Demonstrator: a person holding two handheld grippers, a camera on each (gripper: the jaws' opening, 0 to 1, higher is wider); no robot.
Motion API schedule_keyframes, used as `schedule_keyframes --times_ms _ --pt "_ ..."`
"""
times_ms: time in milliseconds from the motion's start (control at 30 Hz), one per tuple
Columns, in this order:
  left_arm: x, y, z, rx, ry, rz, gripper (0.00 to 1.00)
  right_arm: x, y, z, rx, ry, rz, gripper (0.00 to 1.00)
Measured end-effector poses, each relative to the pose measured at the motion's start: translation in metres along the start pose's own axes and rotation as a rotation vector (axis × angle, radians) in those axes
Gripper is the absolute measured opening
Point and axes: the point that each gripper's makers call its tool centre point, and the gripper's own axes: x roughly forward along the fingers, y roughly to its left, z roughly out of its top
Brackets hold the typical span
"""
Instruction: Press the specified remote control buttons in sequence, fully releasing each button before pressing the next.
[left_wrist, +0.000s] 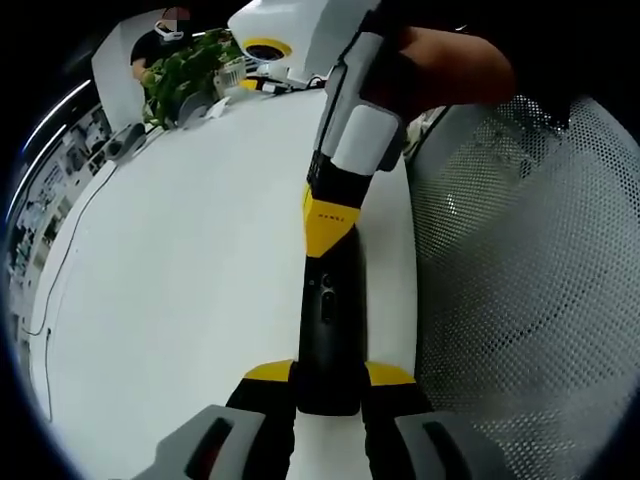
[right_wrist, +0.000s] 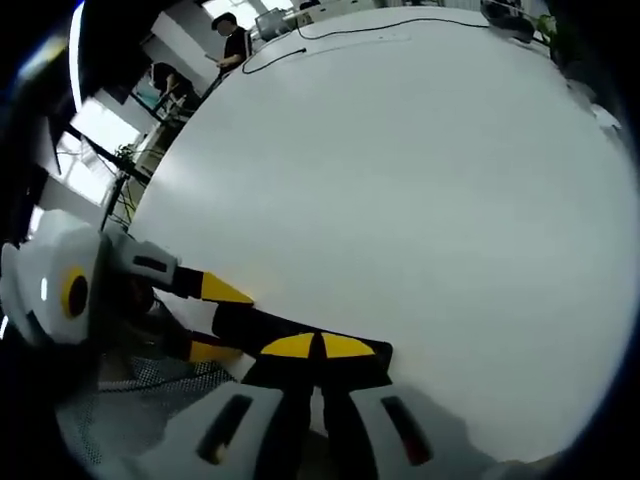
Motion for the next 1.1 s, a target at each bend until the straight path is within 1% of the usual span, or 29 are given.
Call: schedule_keyframes --times_ms 33,100,167,233,300,400,600,733,900,967,1033,1100 --pt "0.0 0.0 0.0 0.001 0.0 0.0 0.25 0.0 0.0 0.0 0.004 0.004 0.002 0.0" --pt "0.0 0.0 0.0 0.0 0.001 0.001 0.25 -0.002 0.007 0.002 0.005 -0.005 0.035 0.0" --pt "0.0 0.0 0.0 0.0 0.001 0.001 0.25 -0.003 0.01 0.003 0.009 -0.01 0.04 0.0" --pt "0.0 0.0 0.0 0.0 0.001 0.001 0.25 -0.002 0.009 -0.001 0.01 0.013 0.028 0.0" --pt "0.0 0.0 0.0 -0.001 0.001 0.0 0.25 -0.002 0.009 -0.004 0.02 0.03 0.032 0.0" --pt "0.0 0.0 0.0 0.001 0.002 0.0 0.25 -0.003 0.009 -0.004 0.034 0.029 0.036 0.0" --pt "0.0 0.0 0.0 -0.003 0.002 0.0 0.25 -0.002 0.015 -0.009 0.053 0.057 0.064 0.0" --pt "0.0 0.0 0.0 -0.003 0.003 -0.002 0.25 0.003 0.015 -0.015 0.052 0.084 0.063 0.0" --pt "0.0 0.0 0.0 -0.002 0.002 -0.003 0.25 0.002 0.015 -0.015 0.068 0.083 0.068 0.0" --pt "0.0 0.0 0.0 0.0 0.004 -0.003 0.25 0.002 0.016 -0.015 0.052 0.084 0.06 0.0" --pt "0.0 0.0 0.0 0.0 0.005 -0.004 0.25 0.003 0.016 -0.016 0.021 0.082 0.038 0.0" --pt "0.0 0.0 0.0 0.002 0.007 -0.004 0.25 0.003 0.015 -0.016 0.021 0.075 0.029 0.0"
